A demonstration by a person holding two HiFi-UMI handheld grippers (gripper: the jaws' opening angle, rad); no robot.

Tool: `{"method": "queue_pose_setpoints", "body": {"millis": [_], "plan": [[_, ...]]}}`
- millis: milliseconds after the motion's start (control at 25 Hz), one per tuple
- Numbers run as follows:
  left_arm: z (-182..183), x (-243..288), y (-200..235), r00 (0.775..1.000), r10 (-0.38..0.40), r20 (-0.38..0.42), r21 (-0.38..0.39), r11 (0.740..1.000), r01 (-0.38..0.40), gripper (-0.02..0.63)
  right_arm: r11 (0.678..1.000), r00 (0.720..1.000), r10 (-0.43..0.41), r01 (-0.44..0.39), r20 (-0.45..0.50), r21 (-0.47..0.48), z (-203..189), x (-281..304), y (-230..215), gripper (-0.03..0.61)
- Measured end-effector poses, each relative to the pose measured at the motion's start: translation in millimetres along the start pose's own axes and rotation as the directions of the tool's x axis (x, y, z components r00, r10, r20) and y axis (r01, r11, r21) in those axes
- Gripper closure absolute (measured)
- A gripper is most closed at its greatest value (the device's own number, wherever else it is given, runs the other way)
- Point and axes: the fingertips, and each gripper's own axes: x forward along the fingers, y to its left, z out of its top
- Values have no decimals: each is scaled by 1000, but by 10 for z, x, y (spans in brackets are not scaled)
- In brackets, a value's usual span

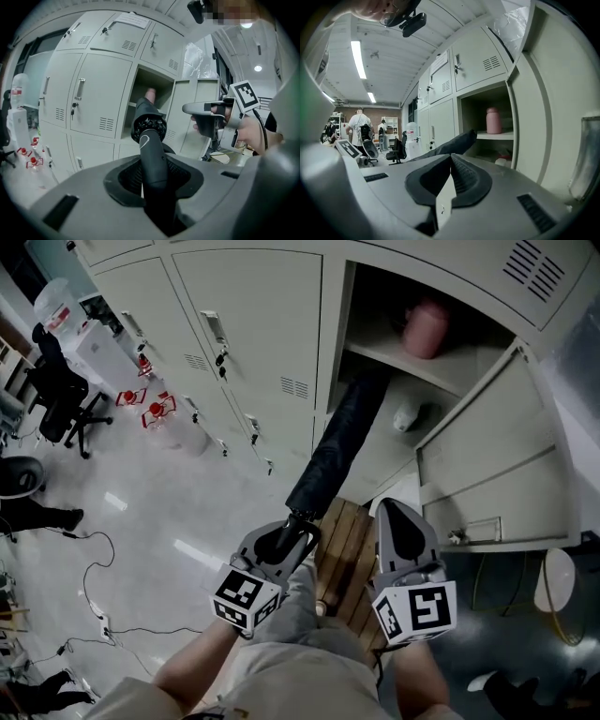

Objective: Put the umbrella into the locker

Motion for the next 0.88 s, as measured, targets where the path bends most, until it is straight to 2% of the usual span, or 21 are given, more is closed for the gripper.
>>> {"method": "queue_pose_setpoints", "body": {"millis": [480, 880], "plan": [[-298, 548, 348, 994, -12, -109, -14, 1000, 11, 505, 999, 999, -28, 29, -43, 26, -260, 524, -285, 571], [-81, 1137, 634, 989, -57, -139, -54, 997, 49, 505, 998, 996, -54, 56, -70, 30, -177, 916, -559, 571]]}}
